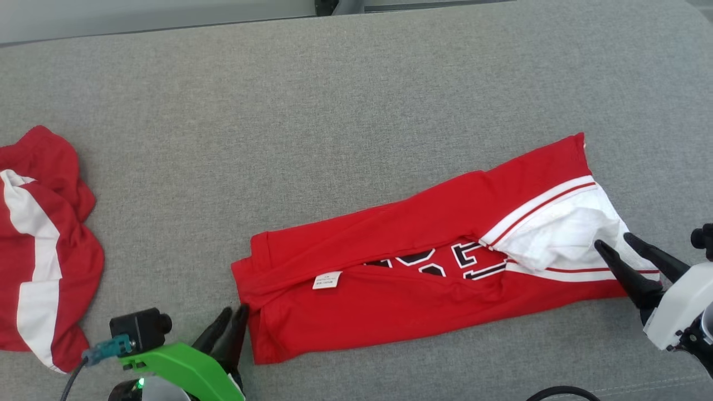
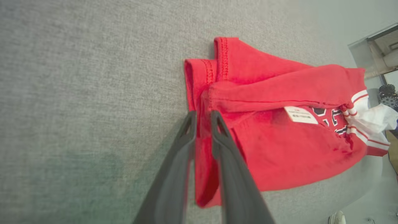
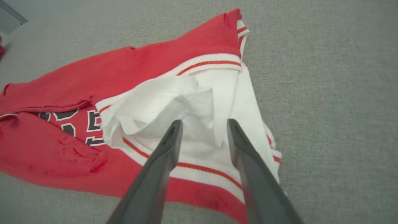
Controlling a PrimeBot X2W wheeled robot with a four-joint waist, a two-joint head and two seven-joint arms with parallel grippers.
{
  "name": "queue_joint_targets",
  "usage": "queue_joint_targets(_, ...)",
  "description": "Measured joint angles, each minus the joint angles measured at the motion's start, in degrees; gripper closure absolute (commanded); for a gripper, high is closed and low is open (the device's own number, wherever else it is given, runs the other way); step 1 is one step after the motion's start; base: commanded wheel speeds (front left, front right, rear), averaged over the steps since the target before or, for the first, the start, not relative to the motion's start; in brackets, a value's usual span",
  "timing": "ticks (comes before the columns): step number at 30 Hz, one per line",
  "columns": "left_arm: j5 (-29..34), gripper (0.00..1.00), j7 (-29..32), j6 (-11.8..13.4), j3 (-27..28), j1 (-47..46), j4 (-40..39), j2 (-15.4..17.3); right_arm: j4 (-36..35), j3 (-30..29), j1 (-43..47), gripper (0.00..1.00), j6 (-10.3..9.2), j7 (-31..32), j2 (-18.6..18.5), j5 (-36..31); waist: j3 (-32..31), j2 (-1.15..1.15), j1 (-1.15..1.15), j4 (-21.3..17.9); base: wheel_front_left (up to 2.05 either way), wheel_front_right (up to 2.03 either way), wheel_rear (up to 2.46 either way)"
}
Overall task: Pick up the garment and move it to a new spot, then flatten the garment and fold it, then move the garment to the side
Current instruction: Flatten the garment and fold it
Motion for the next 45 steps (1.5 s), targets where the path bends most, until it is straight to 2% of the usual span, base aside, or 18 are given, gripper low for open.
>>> queue_joint_targets(2, 1.49, 0.0, -0.08, 1.03, -0.52, 1.24, 0.38, 1.0, -0.01, -1.31, 1.46, 0.0, 0.0, 0.65, -0.63, 0.67, -0.55, 0.0, 0.0, -0.15, 0.0, 0.0, 0.0)
queue_joint_targets(4, 4.09, 0.0, -1.23, 3.15, -0.79, 2.6, -0.13, 2.64, -0.73, -3.79, 2.67, 0.0, 0.0, 1.48, -1.96, 2.53, -1.13, 0.0, 0.0, -0.3, 0.0, 0.0, 0.0)
queue_joint_targets(7, 9.48, 0.0, -10.12, 7.77, 2.27, 3.59, -4.07, 2.77, -1.14, -8.93, 3.04, 0.0, 0.0, 2.46, -3.61, 4.94, -1.73, 0.0, 0.0, -0.7, 0.0, 0.0, 0.0)
queue_joint_targets(9, 14.24, 0.0, -15.08, 10.17, 2.89, 3.56, -6.54, 2.53, -0.9, -10.39, 2.65, 0.0, -0.01, 4.7, -3.99, 4.58, -1.7, 0.0, 0.0, -0.87, 0.0, 0.0, 0.0)
queue_joint_targets(12, 18.16, 0.0, -17.51, 11.9, 2.75, 3.31, -7.4, 0.98, 0.8, -10.47, -0.19, 0.0, -0.01, 8.84, -0.62, 3.19, -1.48, 0.0, 0.0, -0.35, 0.0, 0.0, 0.0)
queue_joint_targets(14, 20.33, 0.0, -18.07, 12.09, 2.58, 2.54, -6.78, 0.44, 2.89, -9.79, -3.02, 0.0, -0.01, 11.34, 2.59, 0.89, -0.99, 0.0, 0.0, 0.11, 0.0, 0.0, 0.0)
queue_joint_targets(17, 21.95, 0.0, -18.57, 11.4, 1.59, 0.94, -5.52, -1.52, 7.53, -9.1, -6.25, 0.0, 0.02, 13.32, 7.49, -2.7, -0.39, 0.0, 0.0, 1.15, 0.0, 0.0, 0.0)
queue_joint_targets(23, 26.24, 0.0, -18.95, 9.79, 4.61, -0.16, -4.03, -5.12, 16.33, -8.22, -10.46, 0.0, 0.0, 14.23, 11.74, -9.67, 0.92, 0.0, 0.0, 3.27, 0.0, 0.0, 0.0)
queue_joint_targets(28, 29.89, 0.0, -19.01, 6.32, 7.19, 0.15, -2.64, -7.28, 20.98, -8.11, -12.57, 0.0, 0.05, 14.11, 12.03, -12.51, 1.45, 0.0, 0.0, 4.58, 0.0, 0.0, 0.0)
queue_joint_targets(29, 31.01, 0.0, -19.02, 4.95, 8.23, 0.54, -1.6, -8.11, 21.8, -8.46, -12.78, 0.0, 0.07, 13.92, 12.16, -12.36, 1.32, 0.0, 0.0, 4.77, 0.0, 0.0, 0.0)
queue_joint_targets(41, 35.12, 0.0, -19.02, -0.56, 12.16, 1.27, 3.15, -12.81, 24.24, -6.91, -13.09, 0.0, 0.04, 17.56, 12.12, -9.51, 0.81, 0.0, 0.0, 4.52, 0.0, 0.0, 0.0)
queue_joint_targets(42, 35.44, 0.0, -19.02, -0.8, 12.39, 1.27, 3.42, -13.02, 24.08, -6.54, -13.22, 0.54, -0.03, 18.16, 12.36, -8.53, 0.78, 0.0, 0.0, 4.48, 0.0, 0.0, 0.0)
queue_joint_targets(43, 35.59, 0.0, -19.02, -1.19, 12.59, 1.27, 3.77, -13.22, 23.6, -6.17, -13.22, 1.0, -0.15, 18.58, 12.35, -7.1, 0.74, 0.0, 0.0, 4.42, 0.0, 0.0, 0.0)
queue_joint_targets(45, 36.06, 0.0, -19.02, -1.71, 13.03, 1.26, 4.39, -13.88, 22.09, -5.87, -12.79, 1.0, -0.32, 19.26, 12.47, -2.89, 0.57, 0.0, 0.0, 4.28, 0.0, 0.0, 0.0)
